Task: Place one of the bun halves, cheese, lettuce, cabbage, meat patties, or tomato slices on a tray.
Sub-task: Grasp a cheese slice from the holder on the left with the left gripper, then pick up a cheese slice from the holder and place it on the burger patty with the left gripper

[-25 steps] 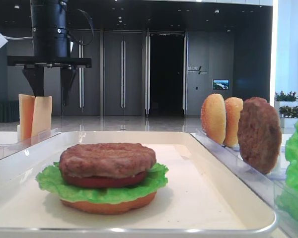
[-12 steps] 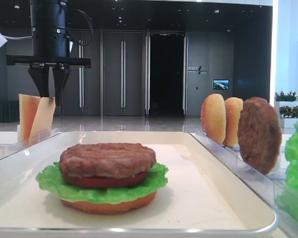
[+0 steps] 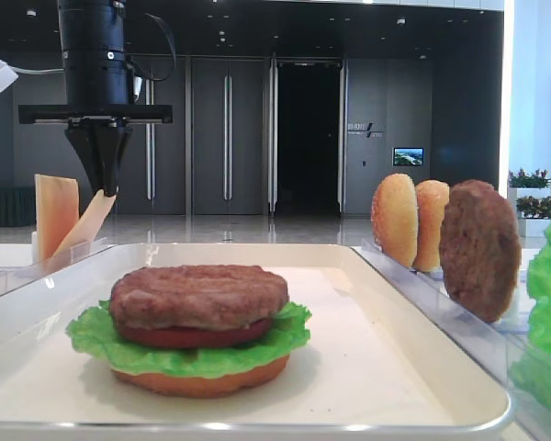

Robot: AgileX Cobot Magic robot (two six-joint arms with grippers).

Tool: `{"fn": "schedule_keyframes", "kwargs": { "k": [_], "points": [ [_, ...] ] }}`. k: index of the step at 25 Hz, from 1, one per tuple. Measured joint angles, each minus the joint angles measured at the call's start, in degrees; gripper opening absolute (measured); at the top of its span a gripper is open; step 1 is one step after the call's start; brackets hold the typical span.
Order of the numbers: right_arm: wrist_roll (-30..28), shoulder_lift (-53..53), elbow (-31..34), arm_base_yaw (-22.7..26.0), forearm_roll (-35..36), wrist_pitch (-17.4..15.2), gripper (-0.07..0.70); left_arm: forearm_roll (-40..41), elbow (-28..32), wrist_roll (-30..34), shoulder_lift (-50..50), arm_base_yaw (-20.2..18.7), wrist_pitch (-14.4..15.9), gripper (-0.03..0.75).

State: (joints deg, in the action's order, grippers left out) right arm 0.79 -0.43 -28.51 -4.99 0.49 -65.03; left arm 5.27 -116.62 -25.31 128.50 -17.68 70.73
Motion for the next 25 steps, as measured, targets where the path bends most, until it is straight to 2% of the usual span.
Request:
{"fn": "schedule_keyframes", "kwargs": {
  "k": [10,25],
  "points": [
    [0.0,0.0,0.0,0.0,0.0,0.0,0.556,0.31,0.0,0.54,-0.37,0.0,0.06,0.015],
    [0.0,0.0,0.0,0.0,0.0,0.0,0.556,-2.2,0.0,2.15,-7.27,0.0,0.1,0.015]
  ]
}}
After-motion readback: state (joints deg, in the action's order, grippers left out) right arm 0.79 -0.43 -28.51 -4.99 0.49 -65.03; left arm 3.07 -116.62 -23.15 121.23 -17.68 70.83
